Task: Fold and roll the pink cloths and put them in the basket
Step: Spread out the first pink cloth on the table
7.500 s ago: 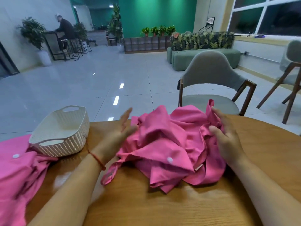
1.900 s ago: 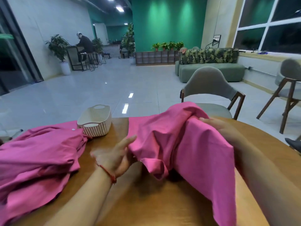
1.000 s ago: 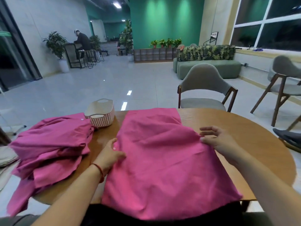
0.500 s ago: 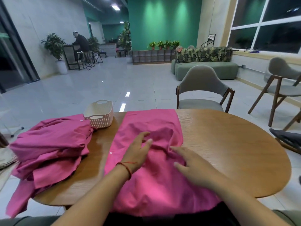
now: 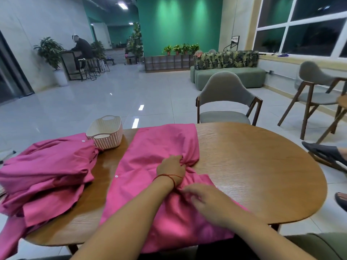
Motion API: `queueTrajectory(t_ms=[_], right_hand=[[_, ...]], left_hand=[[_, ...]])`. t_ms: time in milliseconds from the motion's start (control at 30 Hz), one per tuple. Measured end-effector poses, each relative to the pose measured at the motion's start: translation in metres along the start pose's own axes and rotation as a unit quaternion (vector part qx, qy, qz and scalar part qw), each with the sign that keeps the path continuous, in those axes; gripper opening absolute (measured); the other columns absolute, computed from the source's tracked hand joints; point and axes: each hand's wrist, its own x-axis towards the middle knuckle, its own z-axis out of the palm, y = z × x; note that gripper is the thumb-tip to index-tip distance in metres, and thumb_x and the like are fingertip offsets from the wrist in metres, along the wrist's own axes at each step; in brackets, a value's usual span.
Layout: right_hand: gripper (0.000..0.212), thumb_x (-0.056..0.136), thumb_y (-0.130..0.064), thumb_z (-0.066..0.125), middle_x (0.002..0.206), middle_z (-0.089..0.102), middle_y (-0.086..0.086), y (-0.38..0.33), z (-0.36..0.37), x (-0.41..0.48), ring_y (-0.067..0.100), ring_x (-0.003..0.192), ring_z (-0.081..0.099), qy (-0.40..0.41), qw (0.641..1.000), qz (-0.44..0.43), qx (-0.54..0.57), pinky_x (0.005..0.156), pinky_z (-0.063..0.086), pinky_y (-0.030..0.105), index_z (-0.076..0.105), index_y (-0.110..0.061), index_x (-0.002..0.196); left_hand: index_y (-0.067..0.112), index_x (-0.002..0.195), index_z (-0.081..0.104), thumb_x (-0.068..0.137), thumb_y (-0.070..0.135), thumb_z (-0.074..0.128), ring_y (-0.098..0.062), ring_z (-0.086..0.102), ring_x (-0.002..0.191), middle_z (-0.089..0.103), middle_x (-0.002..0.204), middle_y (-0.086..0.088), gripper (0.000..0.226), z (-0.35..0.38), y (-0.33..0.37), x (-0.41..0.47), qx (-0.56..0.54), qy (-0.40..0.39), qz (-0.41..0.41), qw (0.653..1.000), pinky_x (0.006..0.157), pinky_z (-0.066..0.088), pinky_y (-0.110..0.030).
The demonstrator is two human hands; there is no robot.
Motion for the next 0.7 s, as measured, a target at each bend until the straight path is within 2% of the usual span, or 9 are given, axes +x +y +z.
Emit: queueTrajectory(t_ms=[67,133,233,300,400,500,567,633,700], right_hand=[[0.034,0.094,-0.017,0.059,0.118,0.073,-0.016,0.015,-0.014,0.001,-0.007,0.106,0.061,0.105,0.993,0.058,0.006,0.099,0.046,0.023,0.076,-0.028,0.121],[0.033,0.093,-0.026,0.065,0.127,0.07,-0.013,0.033,-0.021,0.005,0.01,0.12,0.061,0.158,0.978,0.129,-0.048,0.106,0.046,0.032,0.071,-0.031,0.125],[0.067,0.083,-0.059,0.057,0.145,0.06,-0.01,0.043,-0.027,0.019,0.022,0.135,0.053,0.102,0.961,0.252,-0.045,0.112,0.046,0.047,0.059,-0.032,0.145],[0.067,0.084,-0.067,0.055,0.14,0.064,-0.012,0.048,-0.023,0.032,0.022,0.133,0.054,0.084,0.953,0.287,-0.046,0.108,0.047,0.047,0.062,-0.033,0.141],[0.033,0.09,-0.06,0.063,0.123,0.067,-0.017,0.051,-0.015,0.042,0.02,0.124,0.055,0.093,0.946,0.281,-0.128,0.1,0.049,0.042,0.074,-0.037,0.111],[0.013,0.088,-0.046,0.071,0.099,0.072,-0.015,0.059,-0.017,0.045,0.017,0.103,0.063,0.143,0.947,0.278,-0.077,0.086,0.053,0.037,0.072,-0.033,0.084],[0.014,0.09,-0.036,0.072,0.084,0.072,-0.012,0.064,-0.024,0.044,0.016,0.087,0.066,0.172,0.946,0.273,0.009,0.079,0.052,0.036,0.068,-0.028,0.079],[0.015,0.094,-0.028,0.071,0.079,0.072,-0.009,0.066,-0.031,0.041,0.015,0.08,0.065,0.191,0.943,0.261,0.074,0.074,0.048,0.034,0.066,-0.025,0.081],[0.014,0.097,-0.024,0.068,0.076,0.071,-0.005,0.065,-0.038,0.034,0.014,0.075,0.063,0.209,0.938,0.255,0.104,0.067,0.043,0.029,0.063,-0.023,0.084]], left_hand=[[0.019,0.116,0.069,0.097,0.043,0.06,-0.034,0.066,0.112,0.073,0.12,-0.01,0.032,0.002,-0.017,0.004,-0.105,0.009,-0.023,0.994,0.088,0.051,-0.037],[0.015,0.108,0.071,0.099,0.042,0.062,-0.03,0.069,0.107,0.076,0.113,-0.01,0.03,0.002,-0.036,0.004,-0.214,0.002,-0.047,0.976,0.084,0.049,-0.034],[0.017,0.104,0.075,0.092,0.052,0.059,-0.023,0.072,0.102,0.078,0.105,-0.002,0.041,0.004,-0.052,0.001,-0.305,0.013,-0.059,0.95,0.088,0.053,-0.036],[0.017,0.096,0.073,0.09,0.055,0.058,-0.023,0.072,0.096,0.078,0.097,0.0,0.042,0.008,-0.054,0.002,-0.317,0.033,-0.056,0.946,0.083,0.054,-0.039],[0.023,0.08,0.061,0.101,0.04,0.062,-0.022,0.065,0.084,0.073,0.091,0.0,0.027,0.01,-0.05,-0.001,-0.294,0.063,-0.045,0.953,0.07,0.039,-0.033],[0.023,0.077,0.056,0.102,0.036,0.063,-0.018,0.06,0.076,0.07,0.085,0.001,0.029,0.009,-0.047,-0.005,-0.29,0.093,-0.036,0.952,0.068,0.035,-0.031],[0.017,0.072,0.053,0.101,0.037,0.064,-0.014,0.051,0.065,0.064,0.072,0.001,0.037,0.01,-0.049,-0.005,-0.303,0.103,-0.039,0.947,0.065,0.033,-0.036],[0.011,0.07,0.051,0.098,0.043,0.063,-0.015,0.046,0.063,0.06,0.065,-0.001,0.044,0.01,-0.055,-0.002,-0.321,0.101,-0.039,0.941,0.065,0.039,-0.043],[0.013,0.066,0.048,0.095,0.047,0.061,-0.013,0.043,0.06,0.051,0.059,0.008,0.046,0.005,-0.06,0.001,-0.332,0.088,-0.026,0.939,0.063,0.041,-0.042]])
